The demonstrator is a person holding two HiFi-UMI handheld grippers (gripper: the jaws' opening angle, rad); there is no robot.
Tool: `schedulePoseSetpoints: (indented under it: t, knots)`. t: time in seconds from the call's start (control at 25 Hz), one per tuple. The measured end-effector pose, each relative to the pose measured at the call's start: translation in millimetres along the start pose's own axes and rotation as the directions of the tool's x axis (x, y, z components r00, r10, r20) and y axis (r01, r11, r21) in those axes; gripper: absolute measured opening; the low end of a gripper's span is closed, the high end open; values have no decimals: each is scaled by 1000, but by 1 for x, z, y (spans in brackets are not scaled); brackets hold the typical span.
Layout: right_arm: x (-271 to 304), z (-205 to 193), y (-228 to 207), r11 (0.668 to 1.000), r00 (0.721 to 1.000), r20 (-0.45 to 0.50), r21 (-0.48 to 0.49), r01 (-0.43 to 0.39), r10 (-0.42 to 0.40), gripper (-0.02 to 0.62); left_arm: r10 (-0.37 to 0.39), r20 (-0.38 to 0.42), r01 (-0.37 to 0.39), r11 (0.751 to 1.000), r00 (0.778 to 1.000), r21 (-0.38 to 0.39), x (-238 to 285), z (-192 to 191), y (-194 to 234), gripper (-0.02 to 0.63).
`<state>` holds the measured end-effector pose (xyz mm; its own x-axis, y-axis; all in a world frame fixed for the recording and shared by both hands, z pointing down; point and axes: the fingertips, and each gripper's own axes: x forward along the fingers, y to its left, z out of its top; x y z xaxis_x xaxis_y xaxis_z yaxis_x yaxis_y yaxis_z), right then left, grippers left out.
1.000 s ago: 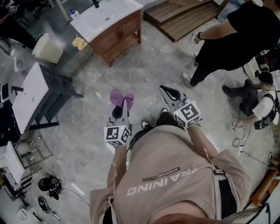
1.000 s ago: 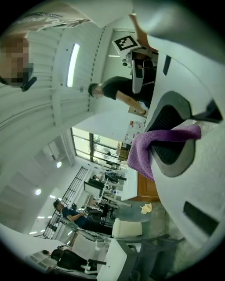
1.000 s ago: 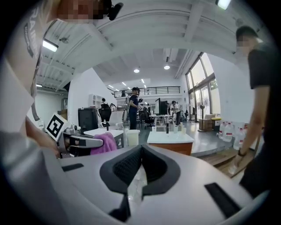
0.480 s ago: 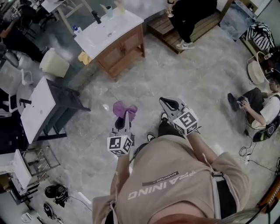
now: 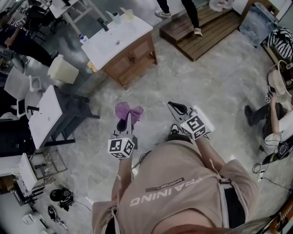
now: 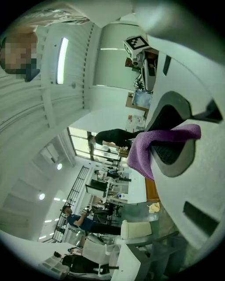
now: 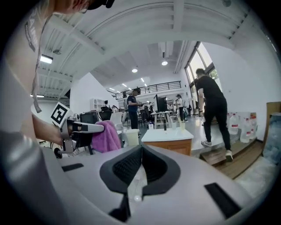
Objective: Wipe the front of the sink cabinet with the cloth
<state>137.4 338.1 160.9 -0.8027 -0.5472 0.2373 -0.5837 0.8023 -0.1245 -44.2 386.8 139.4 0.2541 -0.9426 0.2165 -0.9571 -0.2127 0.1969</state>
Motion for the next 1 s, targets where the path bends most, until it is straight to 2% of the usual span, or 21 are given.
schedulePoseSetpoints:
  t: [0.2,0.36,0.4,0.64,0.84,1.0]
  knots:
    - [2,3,-35,1000,1000,1,-16,-25,25,12,55,-8,-55,998,998,6,22,-1,-9,37]
    - [5,-13,-46,997,997,-35,-13,-75,75,12,76,-48,-69,989,996,131,27,-12,-24,37]
    - [8,-15,-48,996,996,-40,-13,-83,82,12,72,-54,-64,989,996,136,29,-14,-28,37]
    - [18,-22,-63,995,995,-32,-11,-97,97,12,54,-59,-49,996,997,72,47,-26,-34,37]
    - [27,-35,-72,995,994,-53,22,-97,98,12,58,-22,-59,997,998,-56,59,-23,-21,37]
    - [50,-31,-73,992,990,-68,3,-125,125,12,79,-17,-80,994,997,-68,75,-20,6,37]
